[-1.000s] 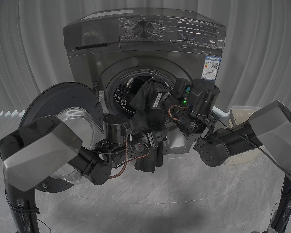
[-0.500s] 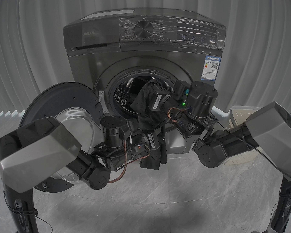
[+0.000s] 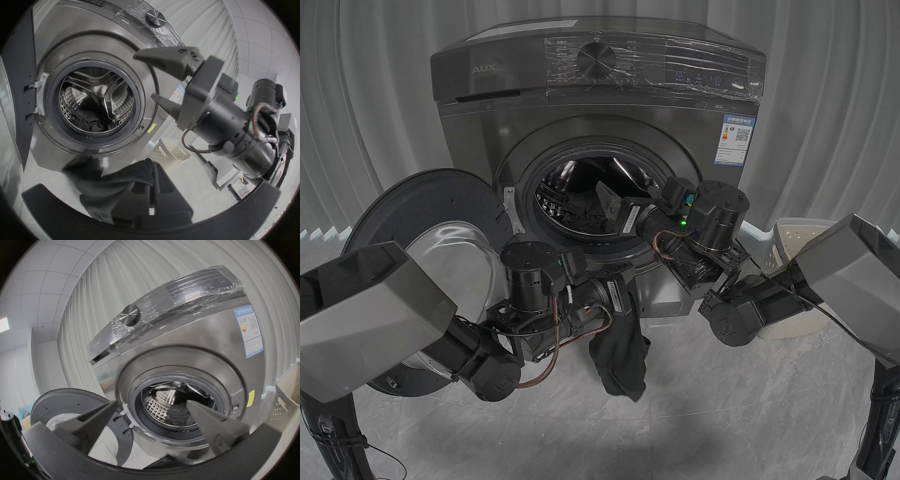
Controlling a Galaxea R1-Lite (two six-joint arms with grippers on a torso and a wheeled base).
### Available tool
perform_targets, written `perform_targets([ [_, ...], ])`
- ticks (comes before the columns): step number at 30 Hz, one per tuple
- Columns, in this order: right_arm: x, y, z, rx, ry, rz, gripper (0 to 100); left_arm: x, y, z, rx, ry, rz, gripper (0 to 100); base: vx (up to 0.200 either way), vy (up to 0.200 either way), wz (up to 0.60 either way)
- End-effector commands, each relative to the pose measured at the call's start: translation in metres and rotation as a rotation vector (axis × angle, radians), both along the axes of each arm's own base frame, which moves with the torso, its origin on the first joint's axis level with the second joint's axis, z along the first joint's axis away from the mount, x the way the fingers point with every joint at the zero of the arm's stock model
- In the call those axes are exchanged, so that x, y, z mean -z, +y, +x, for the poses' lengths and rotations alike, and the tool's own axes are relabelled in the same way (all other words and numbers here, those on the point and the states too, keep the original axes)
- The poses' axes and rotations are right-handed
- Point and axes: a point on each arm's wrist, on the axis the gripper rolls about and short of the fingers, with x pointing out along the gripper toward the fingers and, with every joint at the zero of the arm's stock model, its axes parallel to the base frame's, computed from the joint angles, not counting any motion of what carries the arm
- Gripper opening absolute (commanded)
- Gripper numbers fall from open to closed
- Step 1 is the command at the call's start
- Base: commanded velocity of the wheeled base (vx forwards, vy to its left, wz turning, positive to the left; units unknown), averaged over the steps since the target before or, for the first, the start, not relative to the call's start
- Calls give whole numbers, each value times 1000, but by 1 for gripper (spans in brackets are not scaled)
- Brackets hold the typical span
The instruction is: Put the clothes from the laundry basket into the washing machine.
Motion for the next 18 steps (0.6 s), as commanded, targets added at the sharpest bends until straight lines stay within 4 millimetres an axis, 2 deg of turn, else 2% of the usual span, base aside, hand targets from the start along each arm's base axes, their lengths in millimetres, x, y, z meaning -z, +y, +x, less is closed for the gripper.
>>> perform_targets([
  [1, 4, -13, 9, 40, 16, -13, 100, -4, 7, 5, -25, -22, 5, 0, 0, 0, 0],
  [5, 10, -24, 13, 72, 36, -35, 100, -11, 8, 9, -68, -48, -3, 0, 0, 0, 0],
  [6, 18, -35, 14, 95, 63, -64, 100, -16, 7, 12, -94, -64, -13, 0, 0, 0, 0],
  [8, 22, -38, 14, 102, 76, -78, 100, -22, 8, 13, -119, -83, -13, 0, 0, 0, 0],
  [9, 37, -52, 12, 130, 118, -136, 100, -25, 9, 13, -128, -94, -13, 0, 0, 0, 0],
  [11, 51, -64, 8, 139, 160, -190, 100, -29, 12, 12, -134, -104, -13, 0, 0, 0, 0],
  [18, 90, -83, -9, 94, 270, -306, 100, -57, 19, 2, -131, -146, -44, 0, 0, 0, 0],
])
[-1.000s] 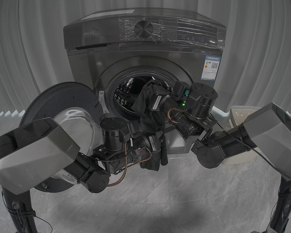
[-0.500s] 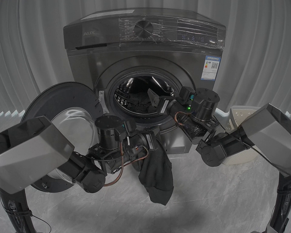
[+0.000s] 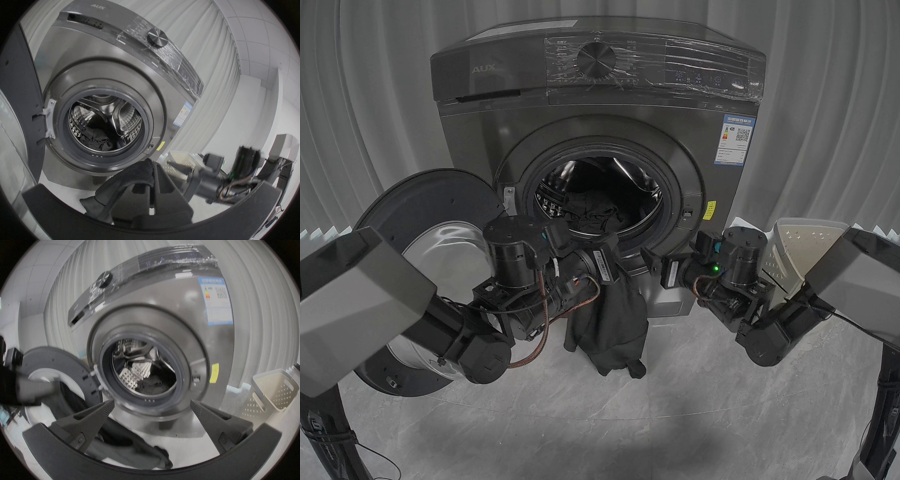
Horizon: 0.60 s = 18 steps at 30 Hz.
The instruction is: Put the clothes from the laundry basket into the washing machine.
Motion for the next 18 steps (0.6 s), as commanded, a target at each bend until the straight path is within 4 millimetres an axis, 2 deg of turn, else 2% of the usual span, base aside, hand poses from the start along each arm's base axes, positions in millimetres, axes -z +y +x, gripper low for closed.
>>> perform_targets([
  [1, 27, -22, -13, -16, 88, -82, 100, -30, 8, -9, -6, -53, -33, 0, 0, 0, 0],
  [12, 63, -25, -21, -57, 192, -150, 100, -37, 17, -10, -17, -79, -34, 0, 0, 0, 0],
  [18, 83, -24, -39, -174, 246, -192, 100, -38, 21, -7, -29, -84, -37, 0, 0, 0, 0],
])
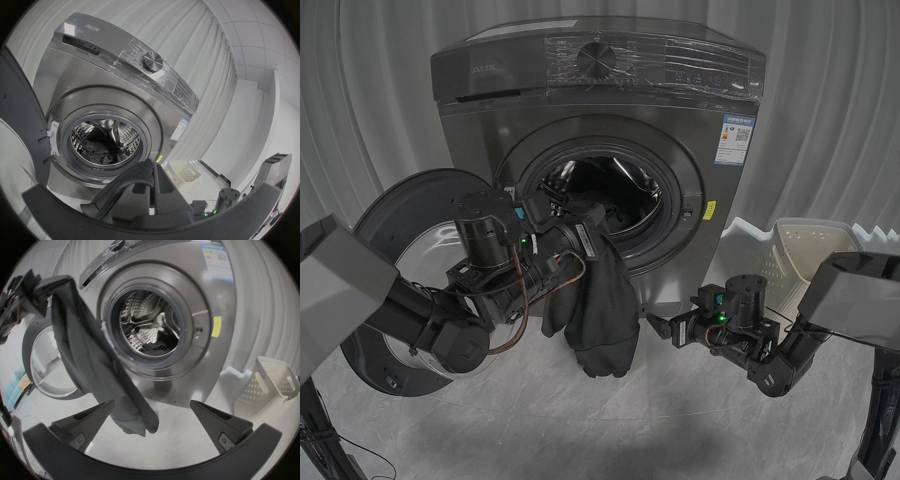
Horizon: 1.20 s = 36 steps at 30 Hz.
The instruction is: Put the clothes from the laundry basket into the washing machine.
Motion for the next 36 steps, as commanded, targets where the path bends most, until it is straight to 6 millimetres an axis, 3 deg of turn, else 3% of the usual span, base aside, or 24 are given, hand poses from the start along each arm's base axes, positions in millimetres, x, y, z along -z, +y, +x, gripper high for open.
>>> perform_targets([
  [1, 18, 0, -12, -62, 40, -23, 100, -3, 4, 1, -9, -9, -7, 0, 0, 0, 0],
  [13, 25, 10, -1, -147, -23, 38, 100, -4, 3, -1, 0, -11, -10, 0, 0, 0, 0],
  [25, 34, 19, 37, -195, -77, 88, 100, -5, 2, -2, 6, -14, -11, 0, 0, 0, 0],
  [36, 36, 32, 49, -279, -117, 122, 100, -5, 1, -3, 9, -14, -11, 0, 0, 0, 0],
])
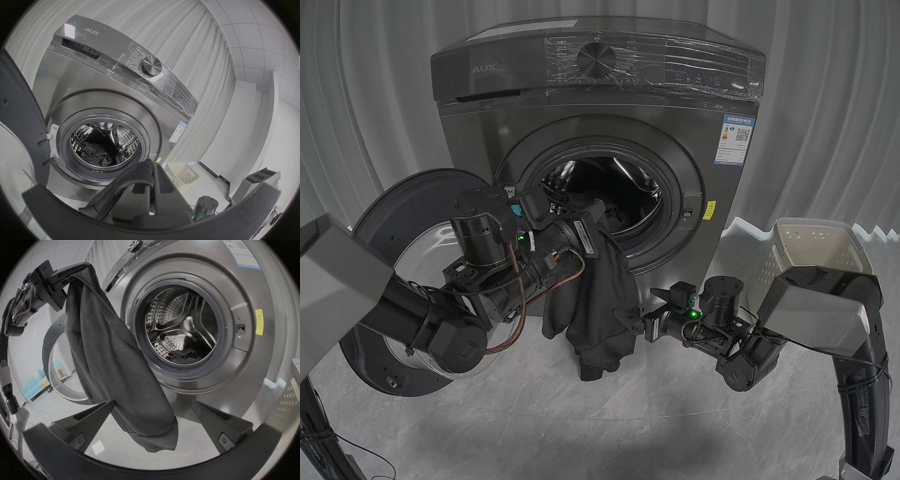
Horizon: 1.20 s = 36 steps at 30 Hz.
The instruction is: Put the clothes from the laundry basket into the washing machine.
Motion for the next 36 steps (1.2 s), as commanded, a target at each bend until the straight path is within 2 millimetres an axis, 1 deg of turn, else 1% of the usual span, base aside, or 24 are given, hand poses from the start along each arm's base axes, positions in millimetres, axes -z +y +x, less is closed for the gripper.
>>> perform_targets([
  [1, 7, 6, 5, -18, -7, 5, 100, 0, 0, 0, 1, 0, 0, 0, 0, 0, 0],
  [2, 7, 6, 5, -18, -7, 5, 100, 0, 0, 0, 1, 0, 0, 0, 0, 0, 0],
  [3, 6, 7, 7, -20, -16, 11, 0, 1, 0, 0, 0, 1, 1, 0, 0, 0, 0],
  [9, 5, 5, 7, -13, -16, 10, 0, 3, 1, -1, -3, 3, 1, 0, 0, 0, 0],
  [12, 2, 2, 5, -7, -25, 14, 0, 3, 3, 0, -8, 3, 1, 0, 0, 0, 0],
  [13, -1, -1, 3, 1, -41, 16, 0, 6, 5, -1, -12, 9, 3, 0, 0, 0, 0],
  [15, -12, -6, -1, 11, -67, 20, 0, 7, 8, -2, -15, 9, 3, 0, 0, 0, 0],
  [16, -12, -6, -1, 11, -67, 20, 0, 7, 8, -2, -15, 9, 3, 0, 0, 0, 0],
  [17, -23, -10, -8, 16, -78, 27, 0, 3, 13, -7, -20, 1, -2, 0, 0, 0, 0],
  [18, -23, -11, -9, 16, -77, 27, 0, 3, 13, -7, -20, 1, -2, 0, 0, 0, 0],
  [19, -35, -14, -14, 21, -93, 40, 0, 0, 17, -11, -21, 2, -4, 0, 0, 0, 0],
  [23, -56, -21, -27, 32, -121, 58, 0, 0, 20, -16, -18, 7, -2, 0, 0, 0, 0],
  [25, -62, -26, -30, 55, -127, 59, 0, -1, 21, -17, -21, 5, -2, 0, 0, 0, 0],
  [26, -68, -30, -34, 87, -133, 60, 0, -1, 23, -20, -21, 9, 2, 0, 0, 0, 0],
  [30, -84, -37, -42, 152, -159, 68, 0, 3, 25, -23, -22, 20, 13, 0, 0, 0, 0],
  [33, -94, -39, -44, 178, -185, 78, 0, 4, 27, -26, -23, 26, 16, 0, 0, 0, 0],
  [36, -108, -40, -48, 184, -215, 94, 0, 8, 29, -28, -28, 41, 28, 0, 0, 0, 0],
])
